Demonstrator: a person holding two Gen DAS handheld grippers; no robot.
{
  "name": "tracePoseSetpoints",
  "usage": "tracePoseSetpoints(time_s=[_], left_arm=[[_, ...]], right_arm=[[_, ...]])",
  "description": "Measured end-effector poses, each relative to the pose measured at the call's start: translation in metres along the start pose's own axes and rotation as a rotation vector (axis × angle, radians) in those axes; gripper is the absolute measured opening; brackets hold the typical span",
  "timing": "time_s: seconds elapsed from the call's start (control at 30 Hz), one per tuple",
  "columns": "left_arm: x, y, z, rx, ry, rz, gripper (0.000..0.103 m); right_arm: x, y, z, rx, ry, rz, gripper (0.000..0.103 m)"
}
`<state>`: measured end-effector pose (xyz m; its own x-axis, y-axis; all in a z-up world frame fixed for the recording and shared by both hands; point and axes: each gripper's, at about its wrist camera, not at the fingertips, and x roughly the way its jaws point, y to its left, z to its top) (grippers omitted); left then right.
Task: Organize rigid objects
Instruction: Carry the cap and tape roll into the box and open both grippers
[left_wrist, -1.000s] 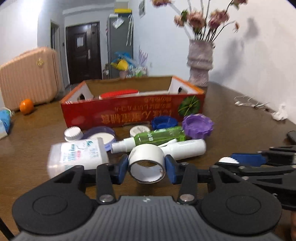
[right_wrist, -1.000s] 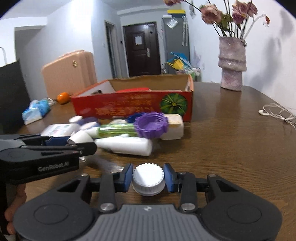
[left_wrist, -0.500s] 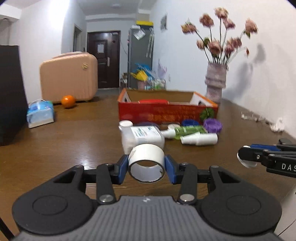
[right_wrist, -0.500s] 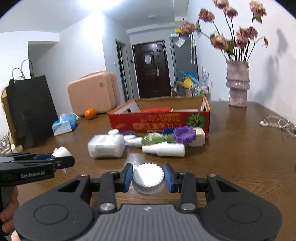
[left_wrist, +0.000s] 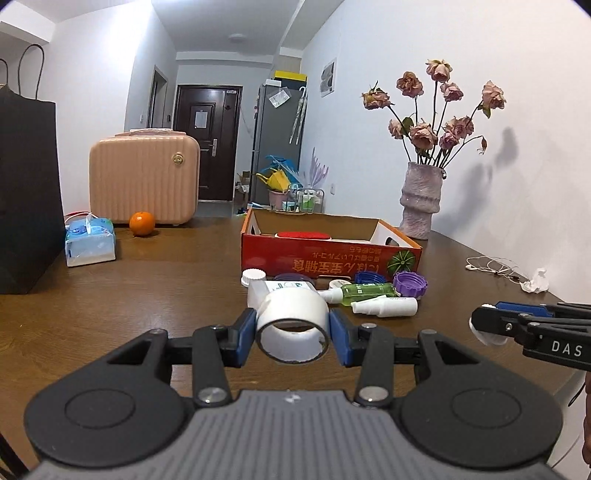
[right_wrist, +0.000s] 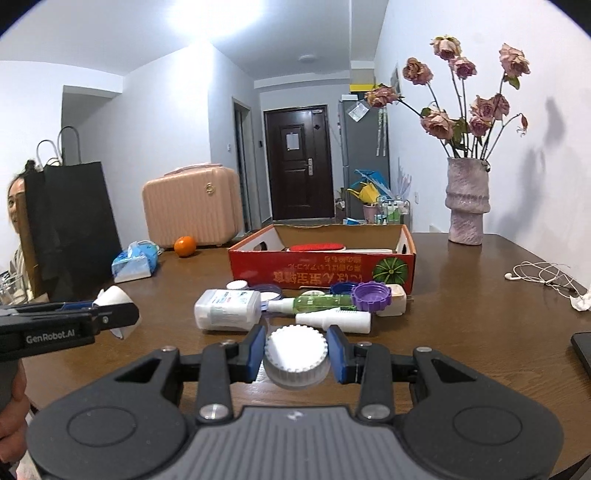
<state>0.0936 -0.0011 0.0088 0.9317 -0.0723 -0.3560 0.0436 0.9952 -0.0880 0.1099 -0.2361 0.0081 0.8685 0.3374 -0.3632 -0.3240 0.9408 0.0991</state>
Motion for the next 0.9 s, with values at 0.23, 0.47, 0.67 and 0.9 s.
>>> tracePoseSetpoints(time_s=[0.23, 0.47, 0.67, 0.9], left_arm=[[0.054, 0.01, 0.049, 0.009, 0.023, -0.062, 0.043], [0.164, 0.022, 0.13, 0.034, 0.094, -0.092, 0.043], [0.297, 0.026, 0.171, 0.084, 0.311, -0.085, 0.043], [0.406, 0.029, 0.17, 0.17, 0.521, -0.039, 0.043]], right_arm=[[0.026, -0.021, 0.026, -0.003, -0.014, -0.012, 0.036], [0.095, -0.057, 0.098, -0.03, -0.027, 0.01, 0.036], [0.214, -0.102, 0.158, 0.016, 0.089, 0.017, 0.036], [0.362, -0.147, 0.181, 0.03, 0.33, -0.072, 0.036]])
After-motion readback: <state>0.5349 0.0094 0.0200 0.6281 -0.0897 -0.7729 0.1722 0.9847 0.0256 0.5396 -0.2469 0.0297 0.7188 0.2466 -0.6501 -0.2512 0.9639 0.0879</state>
